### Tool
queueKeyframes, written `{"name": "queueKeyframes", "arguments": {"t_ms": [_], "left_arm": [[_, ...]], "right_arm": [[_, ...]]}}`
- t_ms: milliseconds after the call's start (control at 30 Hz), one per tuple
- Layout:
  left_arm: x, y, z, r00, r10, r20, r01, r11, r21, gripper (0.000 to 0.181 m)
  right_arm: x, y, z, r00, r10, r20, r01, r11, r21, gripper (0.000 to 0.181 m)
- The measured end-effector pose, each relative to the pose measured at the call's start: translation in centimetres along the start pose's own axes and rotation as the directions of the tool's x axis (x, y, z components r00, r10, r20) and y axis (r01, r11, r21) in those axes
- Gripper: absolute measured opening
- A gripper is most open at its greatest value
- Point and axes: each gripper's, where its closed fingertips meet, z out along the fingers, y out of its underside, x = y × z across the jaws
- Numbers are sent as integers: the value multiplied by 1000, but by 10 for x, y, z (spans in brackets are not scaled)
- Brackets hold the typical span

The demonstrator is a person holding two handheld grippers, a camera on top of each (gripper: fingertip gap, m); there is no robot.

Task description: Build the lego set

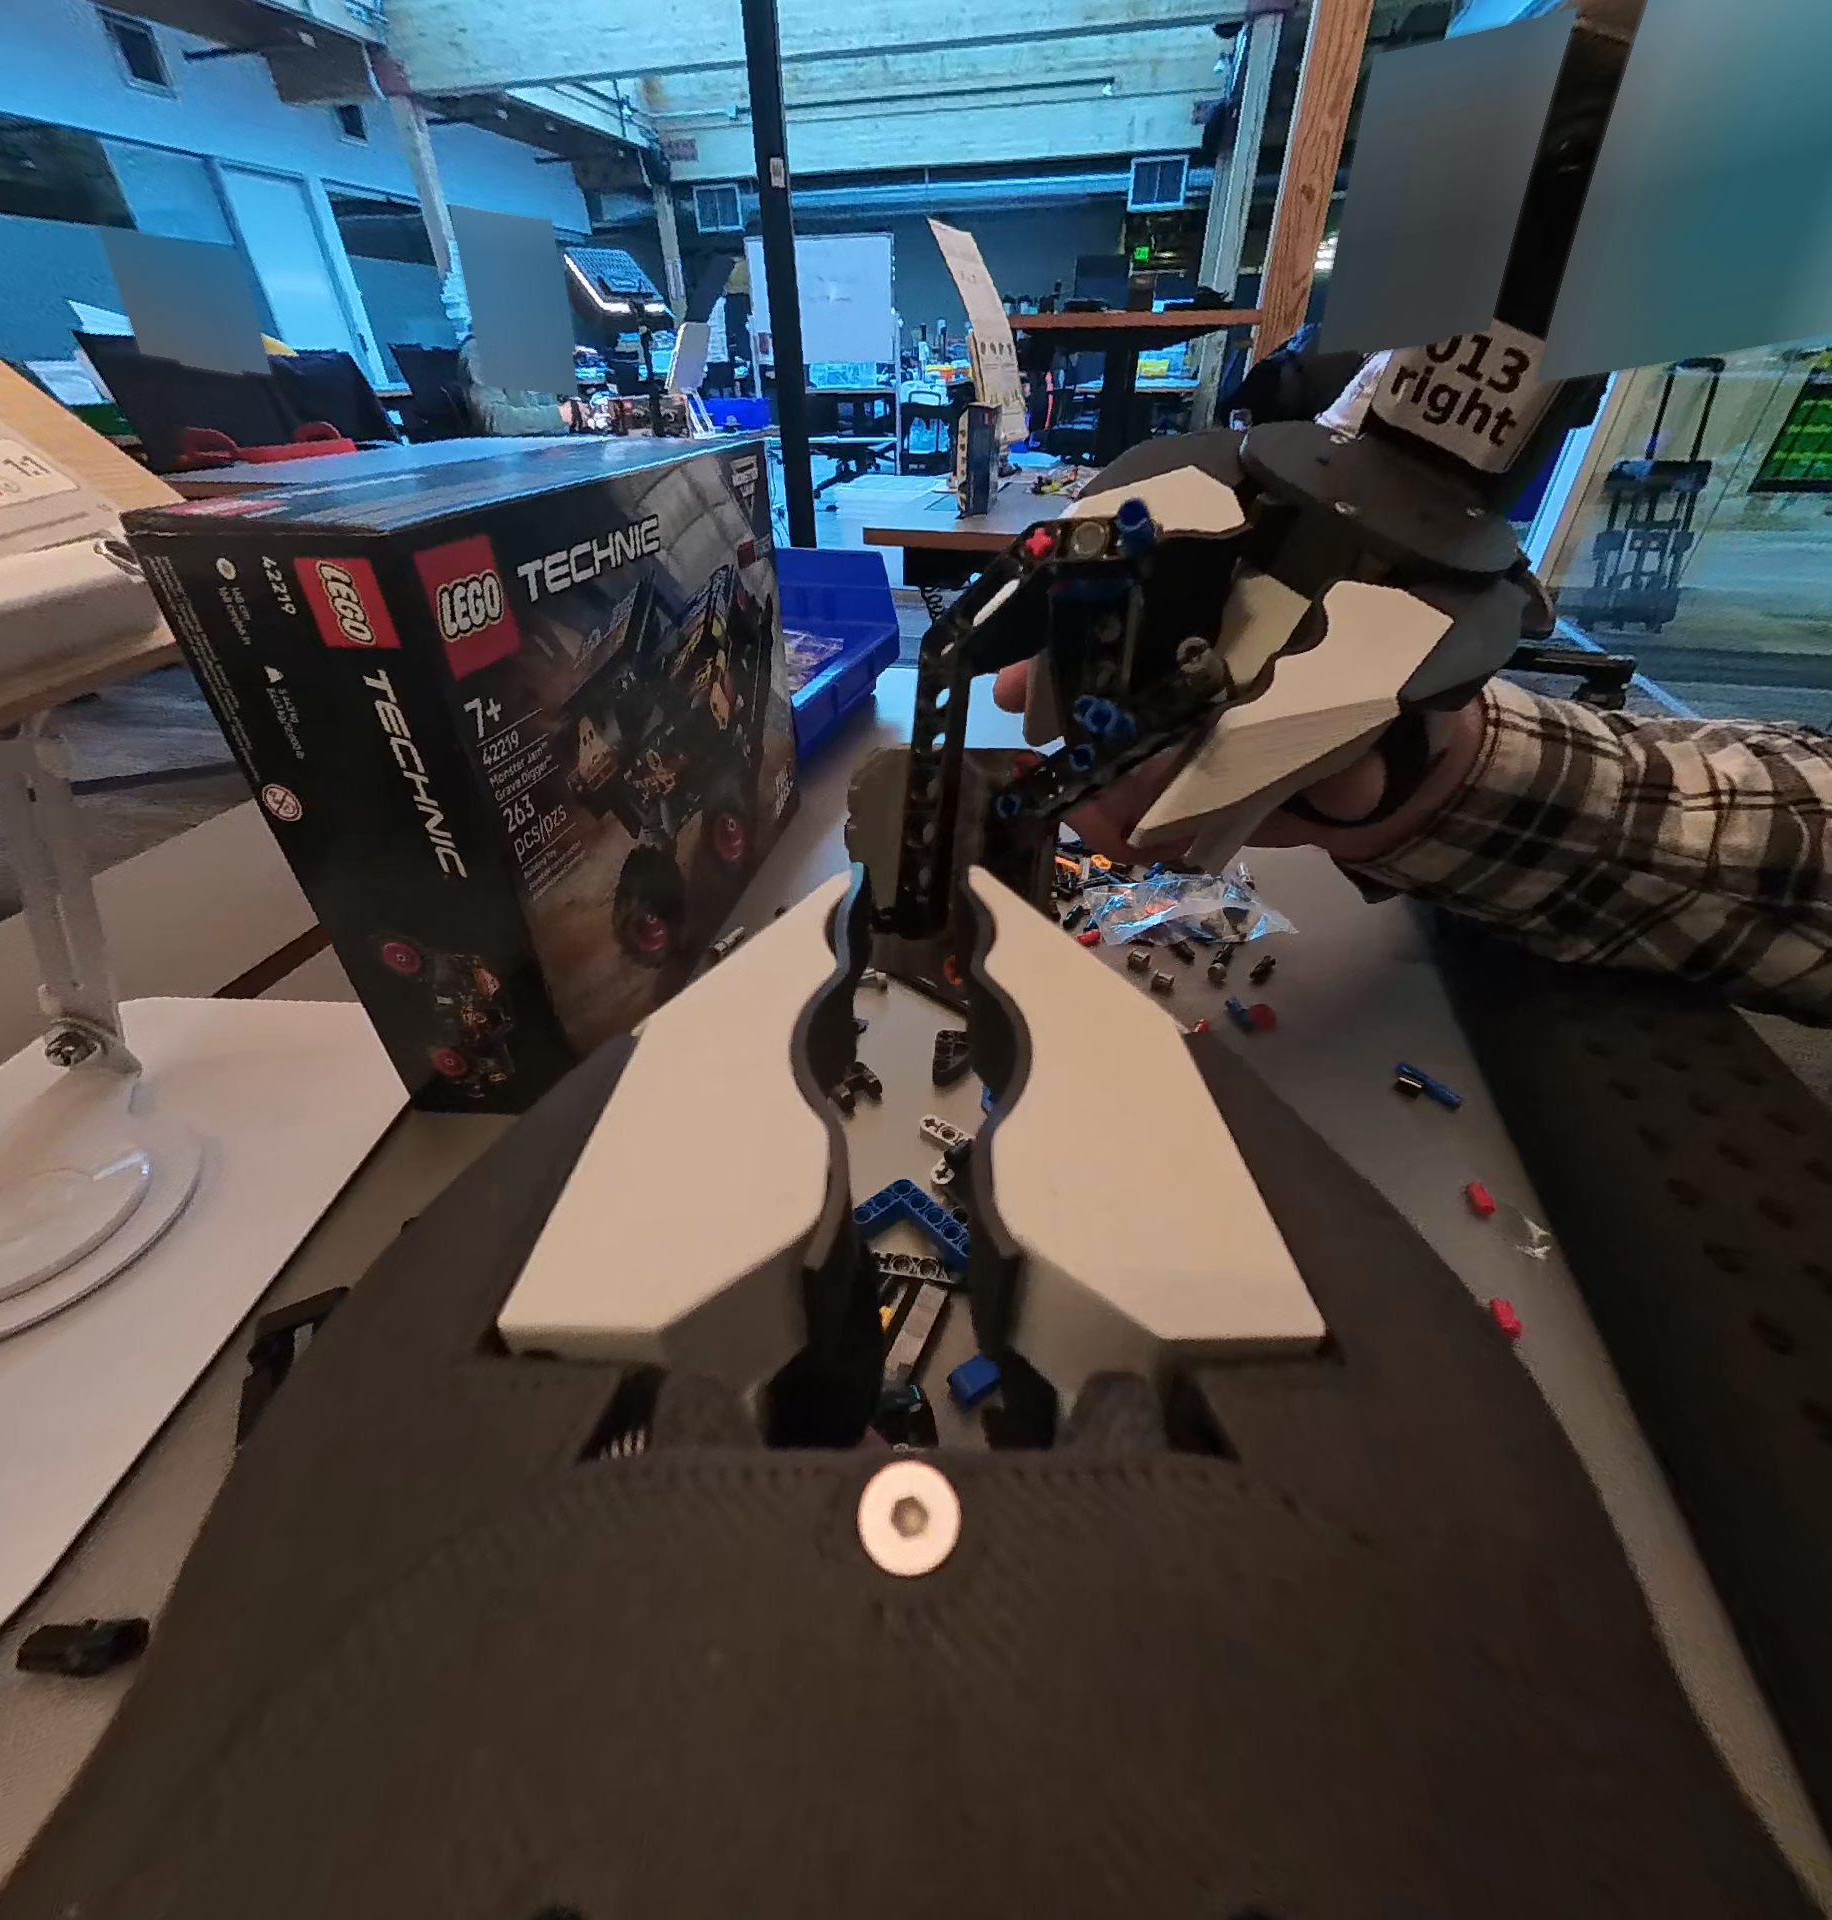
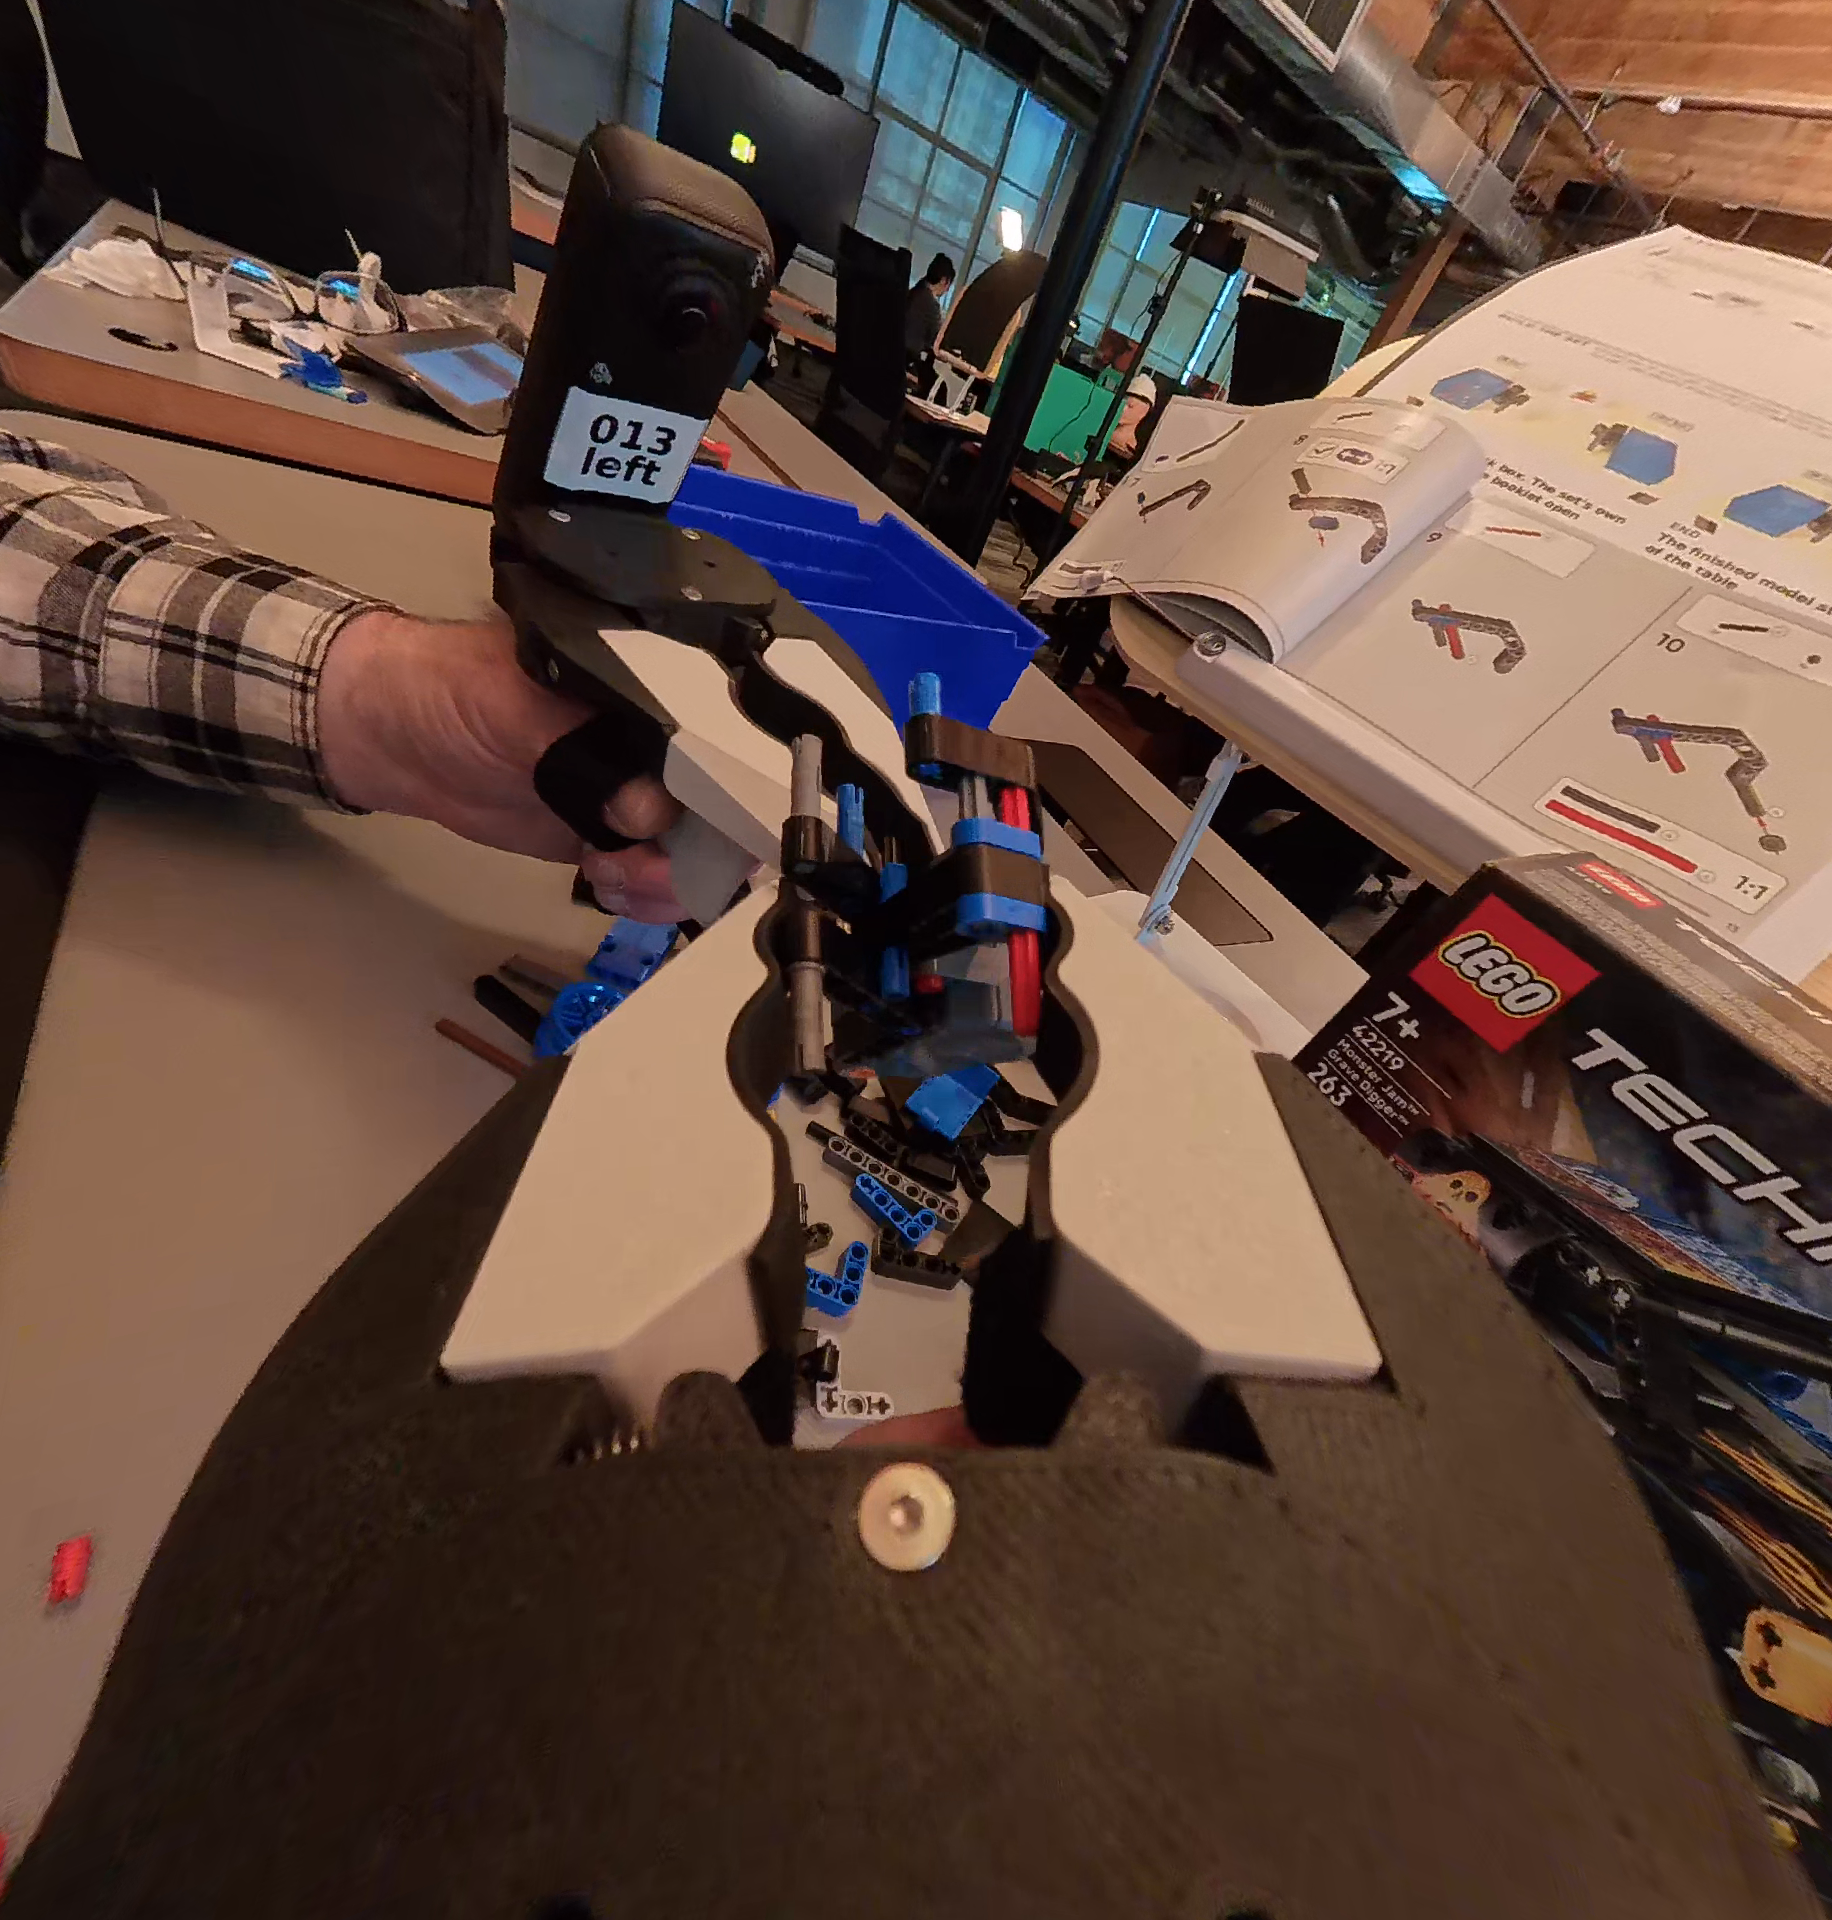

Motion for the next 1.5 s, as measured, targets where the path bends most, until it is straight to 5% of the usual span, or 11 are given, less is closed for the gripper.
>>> {"name": "queueKeyframes", "arguments": {"t_ms": [1133, 1300, 1500], "left_arm": [[0, 0, 3, 999, 19, 30, -19, 1000, -11, 14], [-1, -5, 1, 995, 86, 46, -85, 996, -21, 27], [7, 5, 6, 970, 234, 66, -226, 968, -104, 8]], "right_arm": [[3, -9, 1, 994, -77, -83, 78, 997, 5, 42], [5, -8, 2, 980, -157, -124, 154, 987, -34, 42], [-9, -7, 7, 973, -216, -86, 212, 976, -55, 43]]}}
